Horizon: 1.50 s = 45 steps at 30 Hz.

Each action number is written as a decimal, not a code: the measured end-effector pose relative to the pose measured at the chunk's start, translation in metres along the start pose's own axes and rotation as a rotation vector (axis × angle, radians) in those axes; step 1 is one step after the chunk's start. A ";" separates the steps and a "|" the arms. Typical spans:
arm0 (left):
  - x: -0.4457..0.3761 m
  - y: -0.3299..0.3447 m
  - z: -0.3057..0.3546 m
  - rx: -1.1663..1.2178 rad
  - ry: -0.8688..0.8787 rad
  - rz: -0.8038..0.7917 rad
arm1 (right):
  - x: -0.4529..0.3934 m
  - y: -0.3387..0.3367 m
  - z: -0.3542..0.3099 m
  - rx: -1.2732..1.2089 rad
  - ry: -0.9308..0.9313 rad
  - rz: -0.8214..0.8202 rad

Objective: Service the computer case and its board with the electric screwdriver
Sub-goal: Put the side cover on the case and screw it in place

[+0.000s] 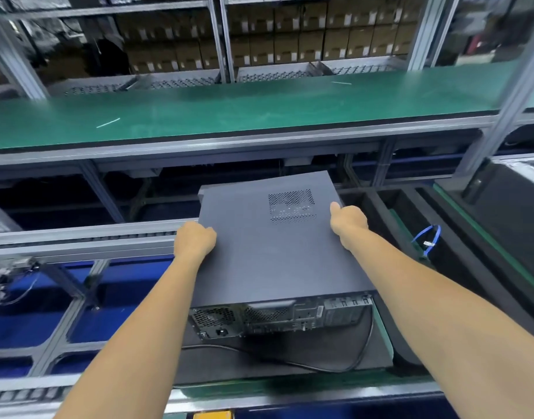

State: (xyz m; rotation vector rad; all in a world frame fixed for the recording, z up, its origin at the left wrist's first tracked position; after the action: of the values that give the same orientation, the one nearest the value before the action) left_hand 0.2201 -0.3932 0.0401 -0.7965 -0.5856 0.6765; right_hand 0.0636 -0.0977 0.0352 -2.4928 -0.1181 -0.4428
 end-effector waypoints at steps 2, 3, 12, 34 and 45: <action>0.002 -0.001 0.000 0.037 0.004 0.024 | 0.003 -0.002 -0.001 0.052 -0.011 0.027; 0.003 -0.001 0.001 0.049 0.012 0.041 | 0.006 -0.005 -0.003 0.107 -0.021 0.063; 0.008 0.001 0.004 -0.254 0.250 0.166 | 0.017 -0.013 -0.012 0.740 -0.360 0.110; 0.001 0.044 0.006 -0.398 0.378 0.056 | -0.010 0.037 0.008 0.928 -0.461 -0.055; -0.010 0.041 0.016 -0.403 0.406 0.059 | -0.009 0.036 0.005 0.871 -0.416 -0.039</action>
State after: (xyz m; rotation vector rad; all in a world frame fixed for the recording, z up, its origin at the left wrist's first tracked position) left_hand 0.1897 -0.3720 0.0145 -1.2948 -0.3288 0.4335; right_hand 0.0631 -0.1235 0.0086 -1.6803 -0.4246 0.1208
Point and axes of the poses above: each hand's wrist, its own x-axis away from the middle knuckle, its own y-axis out of the palm, z = x × y, the point moved 5 cm from there along -x, towards the middle knuckle, and after that the axes turned 7 degrees about -z, right-handed, at the moved point
